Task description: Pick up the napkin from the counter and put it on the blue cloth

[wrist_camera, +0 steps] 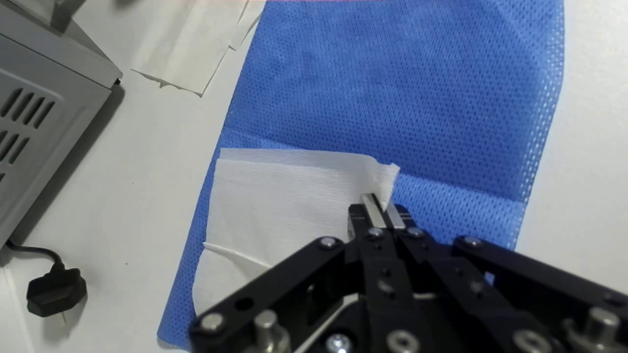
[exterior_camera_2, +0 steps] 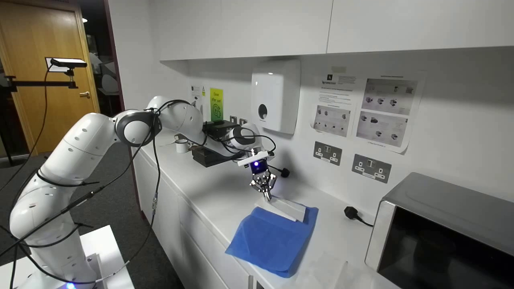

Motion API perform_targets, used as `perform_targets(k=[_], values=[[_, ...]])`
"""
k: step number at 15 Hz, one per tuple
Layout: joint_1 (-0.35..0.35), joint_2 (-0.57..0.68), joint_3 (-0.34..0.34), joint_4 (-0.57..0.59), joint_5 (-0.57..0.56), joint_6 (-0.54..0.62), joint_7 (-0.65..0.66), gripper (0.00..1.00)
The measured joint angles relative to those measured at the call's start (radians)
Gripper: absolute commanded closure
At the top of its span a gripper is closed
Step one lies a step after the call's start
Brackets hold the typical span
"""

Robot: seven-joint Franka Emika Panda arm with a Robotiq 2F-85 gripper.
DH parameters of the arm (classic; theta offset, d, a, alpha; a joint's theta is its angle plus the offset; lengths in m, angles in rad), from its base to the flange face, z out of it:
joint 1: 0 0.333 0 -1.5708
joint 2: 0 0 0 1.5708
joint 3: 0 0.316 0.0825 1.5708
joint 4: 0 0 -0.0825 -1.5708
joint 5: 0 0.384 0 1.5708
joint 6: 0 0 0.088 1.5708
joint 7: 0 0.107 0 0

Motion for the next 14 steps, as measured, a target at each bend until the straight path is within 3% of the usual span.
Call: perform_targets(k=[4,5,7,14], values=[[0.002,0.006,0.0,-0.001,0.0,0.0,0.003,1.0],[0.003,0.008,0.0,-0.001,0.0,0.0,0.003,0.74],[0.003,0.01,0.0,-0.002,0.0,0.0,0.003,0.68],[0.003,0.017,-0.002,-0.002,-0.003,0.0,0.003,0.14]])
